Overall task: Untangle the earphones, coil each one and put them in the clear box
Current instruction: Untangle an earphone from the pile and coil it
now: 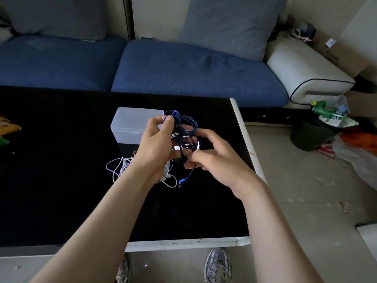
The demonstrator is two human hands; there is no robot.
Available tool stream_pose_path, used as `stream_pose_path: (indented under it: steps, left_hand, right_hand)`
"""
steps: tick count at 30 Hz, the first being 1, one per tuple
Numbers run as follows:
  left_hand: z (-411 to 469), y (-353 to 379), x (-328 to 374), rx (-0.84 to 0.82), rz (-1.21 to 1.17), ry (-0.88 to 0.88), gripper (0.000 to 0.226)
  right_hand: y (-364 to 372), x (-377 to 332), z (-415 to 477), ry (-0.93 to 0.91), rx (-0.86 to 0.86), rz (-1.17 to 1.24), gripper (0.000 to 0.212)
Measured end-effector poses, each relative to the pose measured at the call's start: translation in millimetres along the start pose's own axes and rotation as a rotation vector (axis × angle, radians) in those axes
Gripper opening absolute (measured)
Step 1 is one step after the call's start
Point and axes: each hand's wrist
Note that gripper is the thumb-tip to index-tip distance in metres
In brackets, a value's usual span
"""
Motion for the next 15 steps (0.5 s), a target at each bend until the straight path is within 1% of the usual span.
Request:
stream_pose_path:
  steps: [2,4,6,10,12,14,15]
  left_hand:
    - [-1,-1,0,-0.041,0.036,0.029,0.026]
    - [-1,-3,0,-0.044,0.095,0.065,0.023]
    - [1,-7,-1,-0.022,0.162,0.09,0.022]
    - [9,-14,-8,0.033,0.2,0.061,0.02]
    - [12,-16,-10,0.051,0.222,0.019,0.027]
    - [12,-16,-10,0.02,0.149,-0.036,0.035]
    - [11,-15,-10,0.003,0.097,-0.061,0.035]
  right_hand:
    - [0,5,2,-0.019,0.043,-0.077,0.02]
    - [-2,11,6,-0.034,0.125,-0.167,0.012]
    - [-3,15,8,-0.037,0.193,-0.18,0.005]
    - [-5,16,12,-0.056,0.259,-0.193,0.013]
    - [-5,17,13,-0.059,0.298,-0.171,0.015]
    - [-5,15,14,-0.05,0.306,-0.111,0.021]
    - [-4,14,13,-0.039,0.31,-0.118,0.03]
Point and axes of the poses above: each hand's wrist, its own z-axis towards the middle knuckle, its own y-axis out of the palm, x = y × z, and after that the axes turned 5 degrees about -x, right-handed
